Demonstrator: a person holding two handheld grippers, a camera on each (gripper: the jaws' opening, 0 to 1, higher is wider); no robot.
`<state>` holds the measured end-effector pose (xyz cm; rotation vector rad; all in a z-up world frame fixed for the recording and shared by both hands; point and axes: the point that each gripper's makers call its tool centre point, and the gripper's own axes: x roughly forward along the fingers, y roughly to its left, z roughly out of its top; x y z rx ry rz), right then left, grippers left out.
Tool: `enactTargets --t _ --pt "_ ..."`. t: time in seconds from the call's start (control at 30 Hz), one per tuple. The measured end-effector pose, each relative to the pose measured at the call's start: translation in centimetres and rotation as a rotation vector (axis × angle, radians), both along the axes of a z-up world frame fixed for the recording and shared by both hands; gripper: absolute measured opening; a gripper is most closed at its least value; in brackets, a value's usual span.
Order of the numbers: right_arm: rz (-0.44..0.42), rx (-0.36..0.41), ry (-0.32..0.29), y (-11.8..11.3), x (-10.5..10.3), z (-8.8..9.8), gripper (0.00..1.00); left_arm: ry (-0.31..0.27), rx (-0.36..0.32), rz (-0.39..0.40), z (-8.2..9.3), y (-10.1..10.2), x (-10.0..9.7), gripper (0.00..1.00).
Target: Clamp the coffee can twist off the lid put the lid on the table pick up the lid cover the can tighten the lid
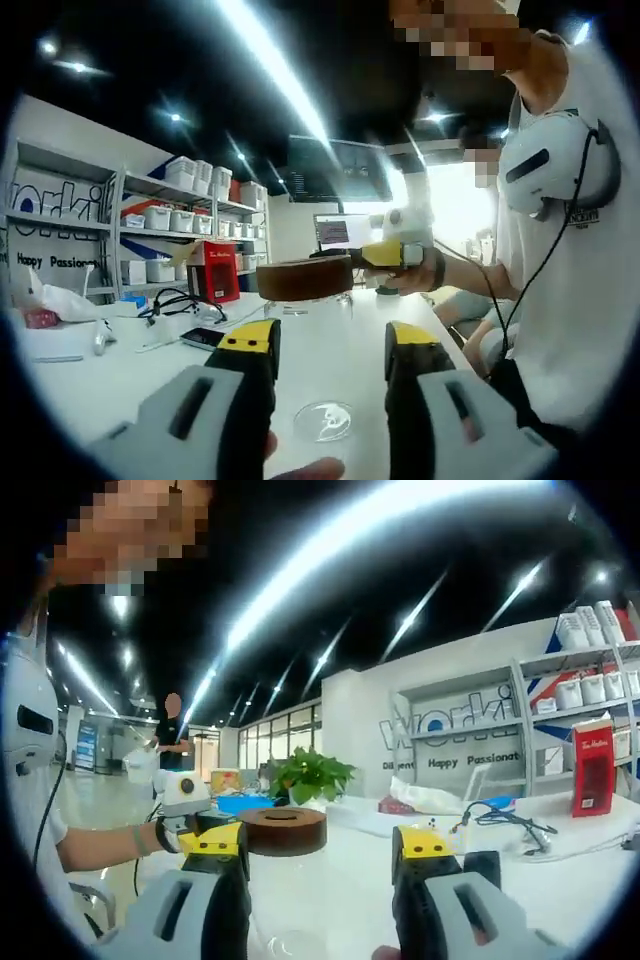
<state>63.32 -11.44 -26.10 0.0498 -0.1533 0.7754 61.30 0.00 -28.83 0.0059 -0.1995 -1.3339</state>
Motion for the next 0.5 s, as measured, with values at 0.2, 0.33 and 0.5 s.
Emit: enactTargets --t 0.2,0.33,0.5 --pt "0.104 -0.031 0.04 1.1 -0.1 -1.5 0.56 0.018 0.019 -0.033 0.2 0.1 0.7 0.32" --pt "0.112 -0.05 0.035 1.4 0.0 -1.9 0.54 0.025 0.044 -0.032 -0.4 0.3 1.1 0.32" --pt "0.149 -0.026 0.026 2.0 -0.4 -1.3 0.53 0.03 0.043 -0.025 -0.5 0.3 1.3 0.34"
